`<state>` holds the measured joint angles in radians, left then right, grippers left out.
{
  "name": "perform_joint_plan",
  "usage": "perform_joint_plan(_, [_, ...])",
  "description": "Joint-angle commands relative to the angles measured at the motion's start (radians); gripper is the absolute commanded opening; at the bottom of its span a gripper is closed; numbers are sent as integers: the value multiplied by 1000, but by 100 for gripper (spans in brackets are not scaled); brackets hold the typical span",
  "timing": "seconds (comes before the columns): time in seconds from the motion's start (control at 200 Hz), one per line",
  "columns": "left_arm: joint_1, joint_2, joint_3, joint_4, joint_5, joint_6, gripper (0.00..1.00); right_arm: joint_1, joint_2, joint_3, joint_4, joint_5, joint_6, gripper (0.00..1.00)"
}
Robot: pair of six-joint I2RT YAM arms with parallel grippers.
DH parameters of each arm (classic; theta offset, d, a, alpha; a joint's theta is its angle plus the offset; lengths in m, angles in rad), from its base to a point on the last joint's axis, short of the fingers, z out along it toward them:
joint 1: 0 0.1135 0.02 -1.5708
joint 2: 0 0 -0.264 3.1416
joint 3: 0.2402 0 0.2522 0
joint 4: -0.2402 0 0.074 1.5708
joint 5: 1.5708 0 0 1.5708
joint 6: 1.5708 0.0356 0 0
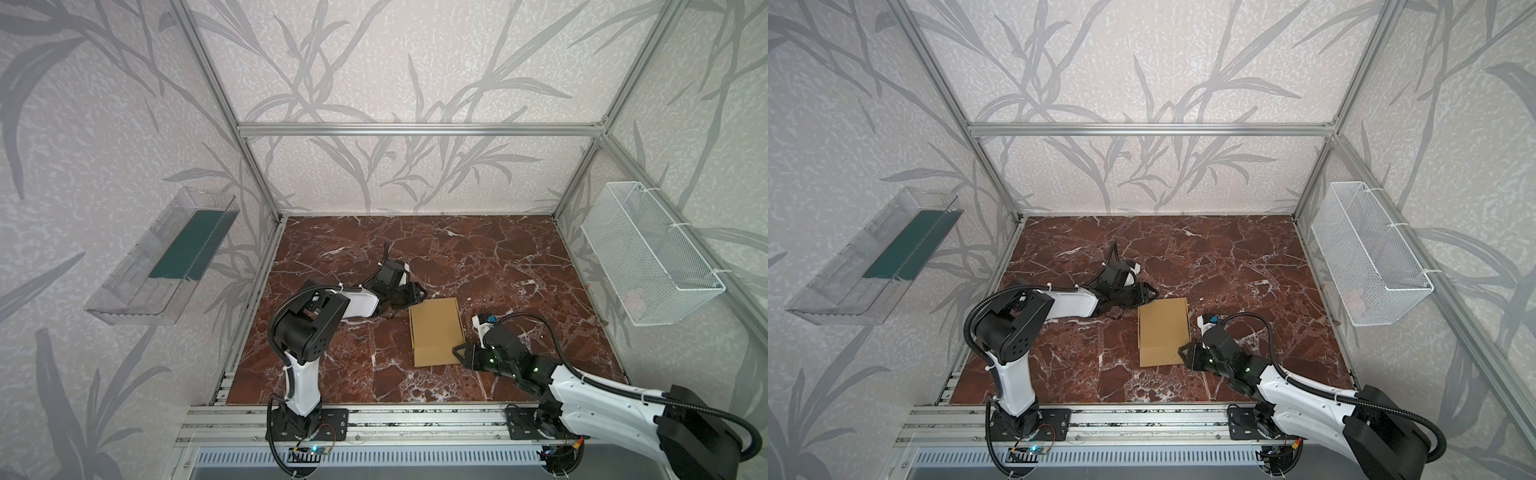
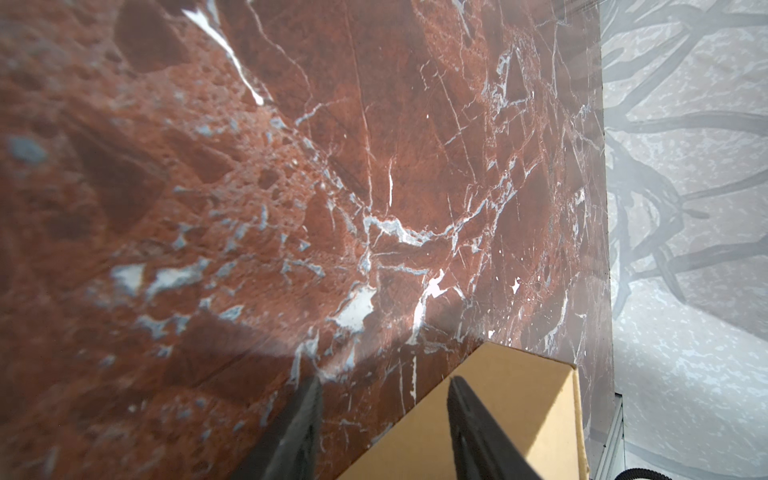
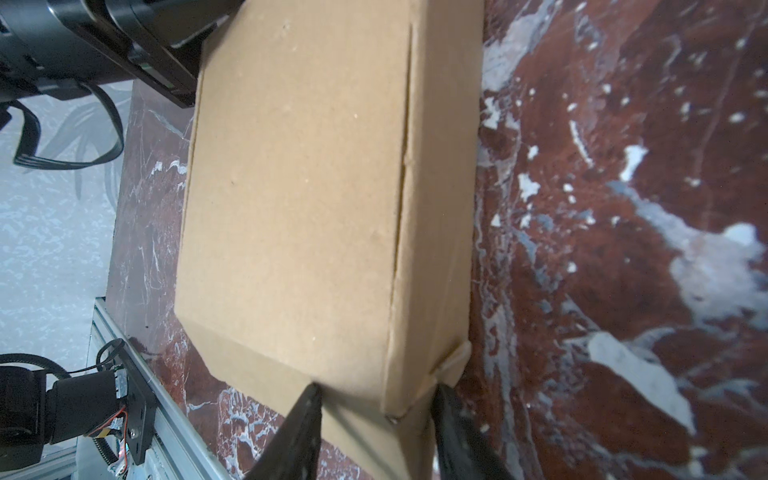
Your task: Fold the paper box
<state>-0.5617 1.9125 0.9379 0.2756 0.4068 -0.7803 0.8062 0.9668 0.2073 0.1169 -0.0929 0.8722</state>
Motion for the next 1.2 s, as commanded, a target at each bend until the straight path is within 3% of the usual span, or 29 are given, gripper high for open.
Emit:
perform_joint_plan(0.0, [-7, 64, -72, -248, -19, -19, 53, 7, 26, 35, -62, 43, -36, 43])
perform_joint_plan(0.405, [-6, 62, -56, -275, -15, -8, 53, 7, 63, 127, -228, 73, -99, 48])
perform_joint_plan(0.615, [-6, 49, -54, -287, -17, -13, 53, 7, 7, 127, -248, 89, -102, 51])
perform_joint_plan(0.86, [1, 33, -41, -299, -11, -32, 53, 5, -117, 137, -398, 147, -116, 57])
perform_joint_plan(1.2, [3, 5, -21, -343, -16, -45, 53, 4, -141, 125, -400, 45, -144, 63])
